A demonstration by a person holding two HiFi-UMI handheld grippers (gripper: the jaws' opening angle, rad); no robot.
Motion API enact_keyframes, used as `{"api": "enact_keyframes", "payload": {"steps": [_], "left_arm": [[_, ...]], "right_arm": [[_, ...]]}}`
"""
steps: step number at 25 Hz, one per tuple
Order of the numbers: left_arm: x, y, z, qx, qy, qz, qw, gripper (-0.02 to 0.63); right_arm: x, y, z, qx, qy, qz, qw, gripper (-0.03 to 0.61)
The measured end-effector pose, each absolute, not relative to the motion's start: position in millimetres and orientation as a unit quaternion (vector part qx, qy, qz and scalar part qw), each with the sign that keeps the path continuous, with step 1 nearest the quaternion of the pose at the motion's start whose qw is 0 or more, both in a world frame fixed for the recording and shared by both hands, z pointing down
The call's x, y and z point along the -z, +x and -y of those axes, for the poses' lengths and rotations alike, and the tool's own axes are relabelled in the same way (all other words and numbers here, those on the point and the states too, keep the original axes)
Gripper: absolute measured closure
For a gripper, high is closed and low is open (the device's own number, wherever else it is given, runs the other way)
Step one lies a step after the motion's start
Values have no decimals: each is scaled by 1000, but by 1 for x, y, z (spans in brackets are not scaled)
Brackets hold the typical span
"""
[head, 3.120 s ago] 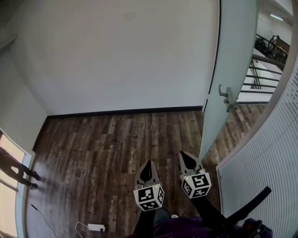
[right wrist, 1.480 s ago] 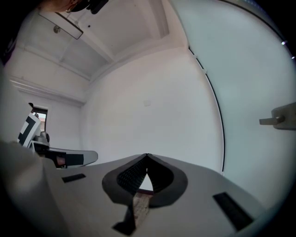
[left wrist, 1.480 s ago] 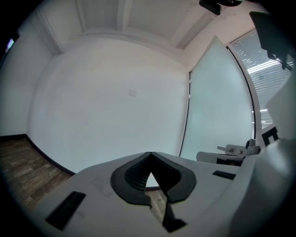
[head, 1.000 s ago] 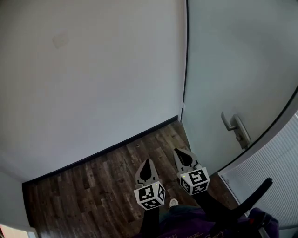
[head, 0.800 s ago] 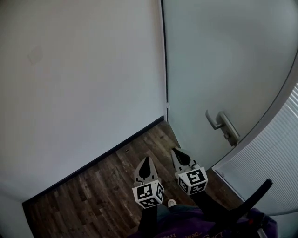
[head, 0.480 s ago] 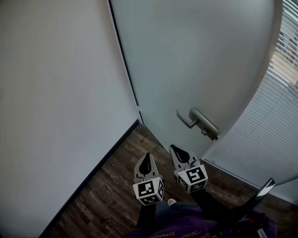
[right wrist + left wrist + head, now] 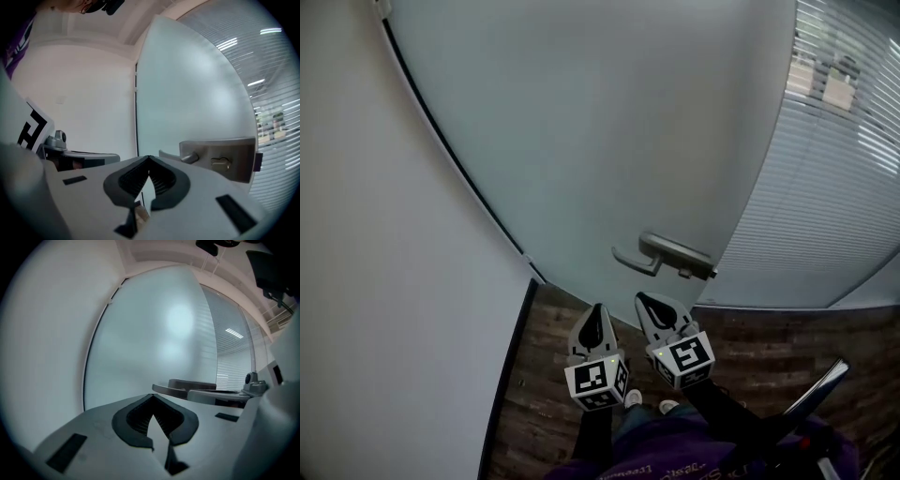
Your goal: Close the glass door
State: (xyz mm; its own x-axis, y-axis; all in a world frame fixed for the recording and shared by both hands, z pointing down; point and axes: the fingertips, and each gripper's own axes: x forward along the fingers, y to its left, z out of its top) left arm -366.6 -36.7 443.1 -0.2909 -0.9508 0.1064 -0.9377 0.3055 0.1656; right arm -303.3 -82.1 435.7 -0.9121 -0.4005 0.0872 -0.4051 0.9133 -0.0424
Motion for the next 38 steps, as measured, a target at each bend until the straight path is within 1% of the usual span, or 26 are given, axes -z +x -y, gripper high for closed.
{"api": "enact_keyframes", "payload": {"steps": [5,9,11,13,15,18,20,23,25,27,30,38], "left_arm": [[-451,-363,71,23,650,752,102,614],[-439,-345,94,68,704,702,84,614],[-434,-338,103,61,725,683,67,612],[-428,-334,108,26,740,671,28,612],[-416,-333,110,-22,749,661,-36,608],[-419,-329,116,-162,757,618,-136,550],[-438,-328,123,-264,751,582,-170,520],[-463,-334,135,-394,717,532,-217,512],[-472,-339,141,-458,684,507,-255,512],[-473,-342,143,-486,663,494,-282,514],[-468,-341,144,-503,643,490,-305,513],[-468,-338,148,-528,636,466,-314,514]], "right_arm": [[-444,-283,103,-41,289,956,38,581],[-445,-248,121,-52,355,933,38,581],[-443,-230,128,-55,381,922,34,581],[-442,-214,132,-58,401,914,32,581],[-437,-200,134,-55,413,909,28,581],[-433,-181,139,-51,430,901,18,581],[-435,-169,143,-55,444,894,16,581],[-435,-163,144,-60,448,892,10,581],[-437,-164,143,-57,447,893,12,581],[-438,-165,142,-57,445,894,12,581],[-435,-164,140,-55,445,894,13,583],[-438,-178,131,-65,439,896,11,581]]}}
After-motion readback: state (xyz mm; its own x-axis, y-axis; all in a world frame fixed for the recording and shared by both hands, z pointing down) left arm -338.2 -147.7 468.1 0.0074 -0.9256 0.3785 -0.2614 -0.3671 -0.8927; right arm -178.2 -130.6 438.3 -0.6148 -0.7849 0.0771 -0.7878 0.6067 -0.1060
